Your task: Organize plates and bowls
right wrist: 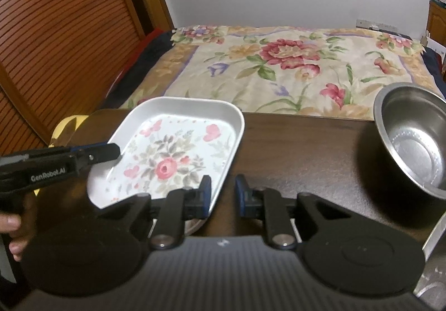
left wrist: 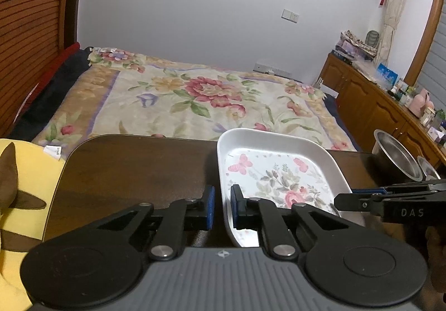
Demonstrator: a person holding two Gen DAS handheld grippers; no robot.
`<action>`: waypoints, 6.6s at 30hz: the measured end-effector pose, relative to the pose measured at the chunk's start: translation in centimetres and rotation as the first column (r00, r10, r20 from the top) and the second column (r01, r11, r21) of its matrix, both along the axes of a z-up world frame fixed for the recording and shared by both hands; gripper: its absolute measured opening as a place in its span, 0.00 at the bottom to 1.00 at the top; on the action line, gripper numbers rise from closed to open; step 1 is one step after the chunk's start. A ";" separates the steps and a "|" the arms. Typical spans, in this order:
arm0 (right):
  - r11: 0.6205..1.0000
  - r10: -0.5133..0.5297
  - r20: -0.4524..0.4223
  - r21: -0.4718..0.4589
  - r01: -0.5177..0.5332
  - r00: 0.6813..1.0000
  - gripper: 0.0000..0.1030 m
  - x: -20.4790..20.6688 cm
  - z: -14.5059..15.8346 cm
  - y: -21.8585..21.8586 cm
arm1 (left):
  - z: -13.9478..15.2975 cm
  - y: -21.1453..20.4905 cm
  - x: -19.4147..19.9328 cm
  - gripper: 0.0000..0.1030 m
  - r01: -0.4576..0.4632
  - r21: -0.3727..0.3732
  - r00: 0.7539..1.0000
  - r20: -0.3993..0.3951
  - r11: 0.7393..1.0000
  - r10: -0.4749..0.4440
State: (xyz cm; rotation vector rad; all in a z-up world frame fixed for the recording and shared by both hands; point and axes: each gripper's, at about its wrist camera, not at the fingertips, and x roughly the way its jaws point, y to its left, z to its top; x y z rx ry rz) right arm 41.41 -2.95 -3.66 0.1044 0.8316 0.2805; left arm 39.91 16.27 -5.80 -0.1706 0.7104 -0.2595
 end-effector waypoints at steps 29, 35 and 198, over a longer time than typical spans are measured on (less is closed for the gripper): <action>0.980 0.167 0.006 0.106 -0.167 0.986 0.11 -10.5 3.9 2.1 | 4.9 3.4 -15.6 0.07 -0.017 -0.018 1.000 0.013 1.000 0.017; 0.978 0.174 0.037 0.112 -0.177 0.984 0.11 -12.8 5.3 1.9 | 6.2 3.2 -18.3 0.07 -0.015 -0.013 0.999 0.039 1.000 0.016; 0.993 -0.116 0.421 0.041 0.109 0.900 0.41 -20.5 3.6 -20.5 | 7.1 -20.3 -18.4 0.46 0.129 0.132 0.978 0.145 0.983 -0.148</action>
